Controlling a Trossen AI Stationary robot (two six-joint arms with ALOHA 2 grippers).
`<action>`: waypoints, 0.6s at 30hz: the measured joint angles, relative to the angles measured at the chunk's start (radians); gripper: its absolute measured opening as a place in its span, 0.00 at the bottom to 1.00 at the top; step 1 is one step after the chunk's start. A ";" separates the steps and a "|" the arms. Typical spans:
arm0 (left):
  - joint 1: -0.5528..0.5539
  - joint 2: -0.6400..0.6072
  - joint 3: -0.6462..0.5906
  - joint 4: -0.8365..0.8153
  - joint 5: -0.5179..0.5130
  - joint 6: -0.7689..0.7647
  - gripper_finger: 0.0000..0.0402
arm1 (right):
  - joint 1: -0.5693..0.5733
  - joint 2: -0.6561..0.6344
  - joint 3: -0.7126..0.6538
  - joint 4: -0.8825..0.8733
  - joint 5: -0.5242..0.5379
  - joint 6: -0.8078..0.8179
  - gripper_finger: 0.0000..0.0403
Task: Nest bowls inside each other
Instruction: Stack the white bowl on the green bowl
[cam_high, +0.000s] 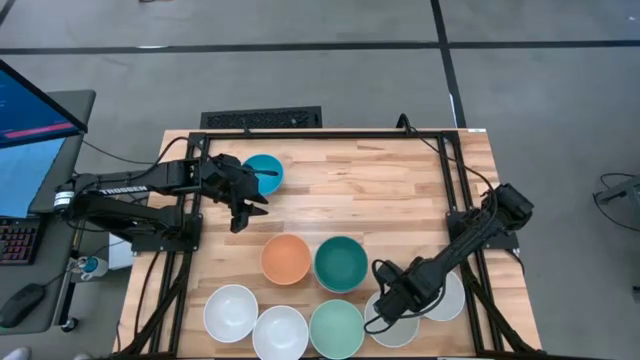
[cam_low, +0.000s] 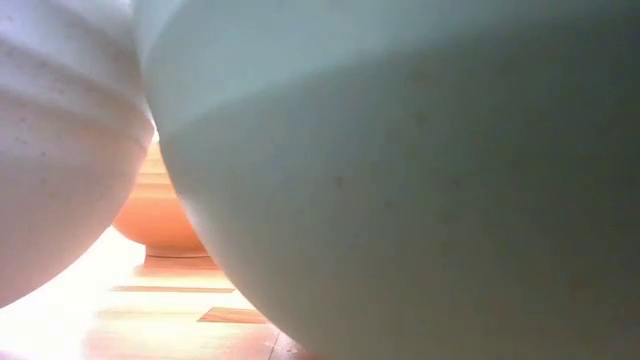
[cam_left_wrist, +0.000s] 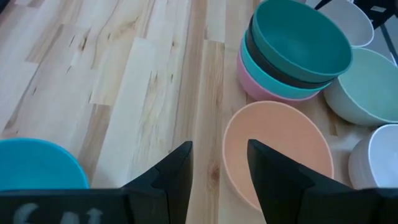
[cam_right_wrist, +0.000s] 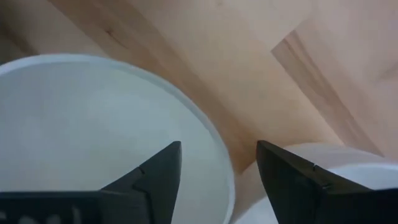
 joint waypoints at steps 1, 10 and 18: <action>0.000 0.000 0.000 0.000 0.000 -0.001 0.36 | 0.000 0.000 -0.006 0.012 -0.002 -0.004 0.57; 0.000 0.000 0.000 0.000 0.000 -0.009 0.36 | 0.000 0.000 -0.042 0.029 -0.003 -0.006 0.53; 0.000 0.000 0.000 0.000 0.000 -0.009 0.36 | -0.001 0.000 -0.071 0.078 -0.041 -0.006 0.42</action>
